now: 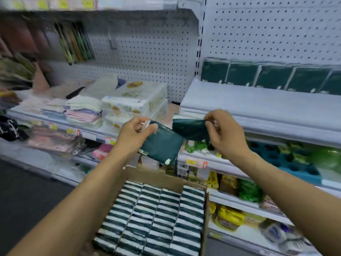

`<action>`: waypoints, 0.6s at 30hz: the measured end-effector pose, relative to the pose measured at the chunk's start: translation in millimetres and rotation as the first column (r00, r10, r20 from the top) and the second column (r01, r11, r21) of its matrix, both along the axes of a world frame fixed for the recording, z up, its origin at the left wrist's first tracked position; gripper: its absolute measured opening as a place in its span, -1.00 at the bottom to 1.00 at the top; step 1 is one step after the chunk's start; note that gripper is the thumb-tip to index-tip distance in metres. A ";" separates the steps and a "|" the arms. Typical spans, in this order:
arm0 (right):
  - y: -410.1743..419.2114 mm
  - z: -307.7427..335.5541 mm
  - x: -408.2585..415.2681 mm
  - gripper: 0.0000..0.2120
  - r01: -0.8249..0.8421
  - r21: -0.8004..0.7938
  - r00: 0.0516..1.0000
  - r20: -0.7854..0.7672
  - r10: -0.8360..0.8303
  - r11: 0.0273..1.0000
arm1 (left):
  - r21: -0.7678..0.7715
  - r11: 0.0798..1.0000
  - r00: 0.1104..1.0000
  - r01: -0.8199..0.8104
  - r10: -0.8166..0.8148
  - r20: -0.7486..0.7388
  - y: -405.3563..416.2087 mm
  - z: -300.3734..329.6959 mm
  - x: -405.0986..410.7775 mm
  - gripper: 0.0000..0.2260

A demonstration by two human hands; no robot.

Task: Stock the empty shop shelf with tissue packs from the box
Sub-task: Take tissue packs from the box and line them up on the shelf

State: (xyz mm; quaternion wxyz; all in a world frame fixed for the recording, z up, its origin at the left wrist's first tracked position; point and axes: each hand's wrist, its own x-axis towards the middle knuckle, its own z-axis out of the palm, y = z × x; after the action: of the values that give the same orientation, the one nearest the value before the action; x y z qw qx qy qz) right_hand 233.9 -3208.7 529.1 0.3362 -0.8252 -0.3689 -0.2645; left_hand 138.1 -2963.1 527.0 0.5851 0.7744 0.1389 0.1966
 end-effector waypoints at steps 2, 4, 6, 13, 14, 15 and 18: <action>-12.1 23.4 12.0 -0.93 0.010 0.080 1.000 0.014 -0.011 0.997 | -0.039 0.999 0.997 0.009 -0.006 0.074 -9.4 22.9 14.8 -0.79; -24.9 43.6 28.9 -0.93 0.024 0.168 1.000 0.002 -0.025 0.986 | -0.087 0.996 0.992 0.022 -0.011 0.125 -20.6 41.1 34.0 -0.79; -38.2 60.1 50.2 -0.93 0.050 0.263 0.998 -0.048 -0.039 0.963 | -0.124 0.991 0.986 0.045 -0.024 0.165 -31.6 57.7 56.8 -0.80; -62.0 78.5 155.2 -0.94 0.226 0.220 0.962 -0.207 -0.181 0.949 | -0.144 0.984 0.982 0.100 -0.074 0.176 -57.6 86.1 141.4 -0.80; -61.5 77.0 169.4 -0.91 0.220 0.183 0.962 -0.205 -0.181 0.958 | -0.149 0.984 0.981 0.102 -0.075 0.179 -59.2 86.3 151.7 -0.82; -61.0 74.7 183.1 -0.87 0.204 0.149 0.966 -0.193 -0.174 0.968 | -0.152 0.983 0.981 0.100 -0.071 0.180 -60.6 85.6 161.7 -0.84; -57.4 68.6 214.2 -0.80 0.158 0.012 0.977 -0.147 -0.154 0.987 | -0.188 0.981 0.986 0.052 -0.020 0.167 -58.5 80.5 189.4 -0.85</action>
State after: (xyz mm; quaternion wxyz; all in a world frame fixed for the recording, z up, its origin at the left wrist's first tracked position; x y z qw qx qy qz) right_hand 448.1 -3266.1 597.7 0.3499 -0.8647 -0.2744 -0.2336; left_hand 327.5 -3021.6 607.5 0.6701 0.6979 0.0942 0.2348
